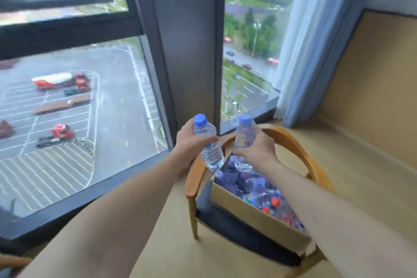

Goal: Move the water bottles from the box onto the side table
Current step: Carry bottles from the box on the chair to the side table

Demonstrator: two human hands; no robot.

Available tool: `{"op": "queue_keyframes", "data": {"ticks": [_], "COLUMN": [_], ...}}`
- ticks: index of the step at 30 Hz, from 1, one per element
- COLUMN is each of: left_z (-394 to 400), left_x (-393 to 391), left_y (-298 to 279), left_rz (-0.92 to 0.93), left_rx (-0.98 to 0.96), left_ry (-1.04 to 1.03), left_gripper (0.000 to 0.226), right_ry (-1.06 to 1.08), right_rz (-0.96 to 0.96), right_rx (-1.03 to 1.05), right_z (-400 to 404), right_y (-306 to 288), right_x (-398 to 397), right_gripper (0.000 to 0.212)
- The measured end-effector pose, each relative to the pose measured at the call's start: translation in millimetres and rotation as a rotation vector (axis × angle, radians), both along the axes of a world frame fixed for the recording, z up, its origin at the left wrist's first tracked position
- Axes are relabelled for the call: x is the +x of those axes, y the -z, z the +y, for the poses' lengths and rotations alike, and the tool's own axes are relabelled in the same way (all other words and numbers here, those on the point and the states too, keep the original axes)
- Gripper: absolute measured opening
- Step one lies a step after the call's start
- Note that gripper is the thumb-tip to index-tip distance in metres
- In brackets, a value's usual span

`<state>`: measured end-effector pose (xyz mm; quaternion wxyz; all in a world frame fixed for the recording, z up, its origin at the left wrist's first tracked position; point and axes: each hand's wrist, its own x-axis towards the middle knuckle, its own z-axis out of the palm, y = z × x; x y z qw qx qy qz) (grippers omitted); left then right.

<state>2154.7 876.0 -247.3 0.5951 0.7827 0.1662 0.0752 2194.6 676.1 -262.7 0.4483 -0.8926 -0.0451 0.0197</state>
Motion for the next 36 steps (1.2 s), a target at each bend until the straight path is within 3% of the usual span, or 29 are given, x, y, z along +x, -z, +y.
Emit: {"op": "queue_keyframes", "data": {"ticks": [9,16,25,36], "left_z": [45.2,67.3,68.1,-5.9], "left_x": [-135.5,-304.4,-569.7,-923.2], "left_y": [-48.9,-46.6,-62.8,-60.3], "left_rz": [-0.123,-0.056,0.03,0.095], "left_rx": [0.016,0.139,0.228,0.237], "left_ry": [-0.501,-0.87,-1.314,-1.782], "left_gripper": [0.05,0.061,0.069,0.052], "right_ry": [-0.467,-0.878,-1.295,-1.705], "right_rz": [-0.107,-0.094,-0.088,0.093], "right_rx": [0.073,0.093,0.168,0.202], "right_z": [85.8,158.6,234.0,236.3], "right_y": [-36.0,-40.8,-58.3,-58.8], "right_x": [-58.8,-186.3,-425.0,-785.2], "right_gripper": [0.048,0.05,0.053,0.043]}}
